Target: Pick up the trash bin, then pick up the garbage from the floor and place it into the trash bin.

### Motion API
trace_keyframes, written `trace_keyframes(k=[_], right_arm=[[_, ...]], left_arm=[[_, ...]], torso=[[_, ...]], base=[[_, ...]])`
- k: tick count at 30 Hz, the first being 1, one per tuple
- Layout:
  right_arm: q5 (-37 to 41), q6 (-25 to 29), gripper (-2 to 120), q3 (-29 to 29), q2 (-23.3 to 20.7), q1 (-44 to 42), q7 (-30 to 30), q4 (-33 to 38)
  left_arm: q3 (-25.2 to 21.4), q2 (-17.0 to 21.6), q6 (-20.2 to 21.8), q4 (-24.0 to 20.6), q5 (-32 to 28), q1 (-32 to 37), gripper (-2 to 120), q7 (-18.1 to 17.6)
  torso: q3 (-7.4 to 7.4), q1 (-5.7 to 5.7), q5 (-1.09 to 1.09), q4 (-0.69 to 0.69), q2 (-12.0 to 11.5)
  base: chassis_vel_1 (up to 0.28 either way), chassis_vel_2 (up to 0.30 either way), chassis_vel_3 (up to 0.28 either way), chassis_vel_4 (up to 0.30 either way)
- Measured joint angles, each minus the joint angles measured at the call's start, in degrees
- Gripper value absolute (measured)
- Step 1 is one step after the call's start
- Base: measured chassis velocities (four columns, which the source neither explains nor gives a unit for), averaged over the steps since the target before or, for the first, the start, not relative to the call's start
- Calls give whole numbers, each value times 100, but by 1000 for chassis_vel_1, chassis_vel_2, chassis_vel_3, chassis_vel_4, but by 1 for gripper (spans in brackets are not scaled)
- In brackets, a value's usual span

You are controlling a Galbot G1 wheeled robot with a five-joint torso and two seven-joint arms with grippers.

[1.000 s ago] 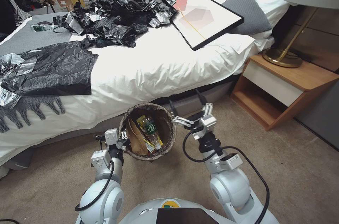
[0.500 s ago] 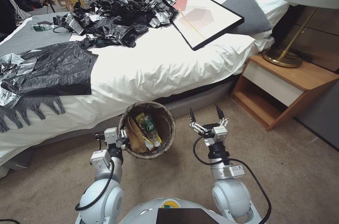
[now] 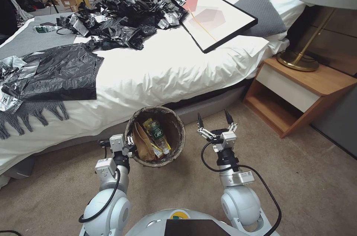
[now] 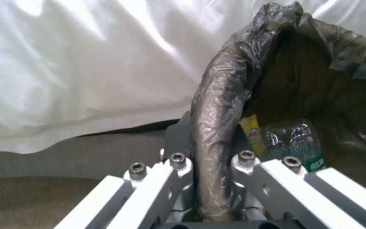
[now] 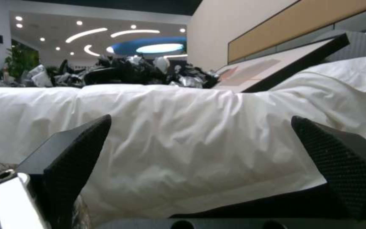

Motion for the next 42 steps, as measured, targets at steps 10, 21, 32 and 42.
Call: trace_keyframes(k=[10,21,32,42], right_arm=[[103,-108,100,-48,-20,72,-3,-18],[161,-118,100,-77,-18,84,16,-58],[200,-150,100,-114,-32,129,61,-129],[215,-158,100,-113,-29,176,59,-149]], left_arm=[[8,-9,20,-39,-14,12,5,-2],[8,-7,22,-44,-15,17,5,-2],[6,-7,31,-54,-27,21,5,-13],[9,-5,48,-55,-45,14,5,-17]], torso=[[0,0,0,0,0],[0,0,0,0,0],[0,0,0,-1,0],[0,0,0,0,0]], base=[[33,38,40,36],[86,91,89,85],[94,93,83,93],[98,97,104,91]])
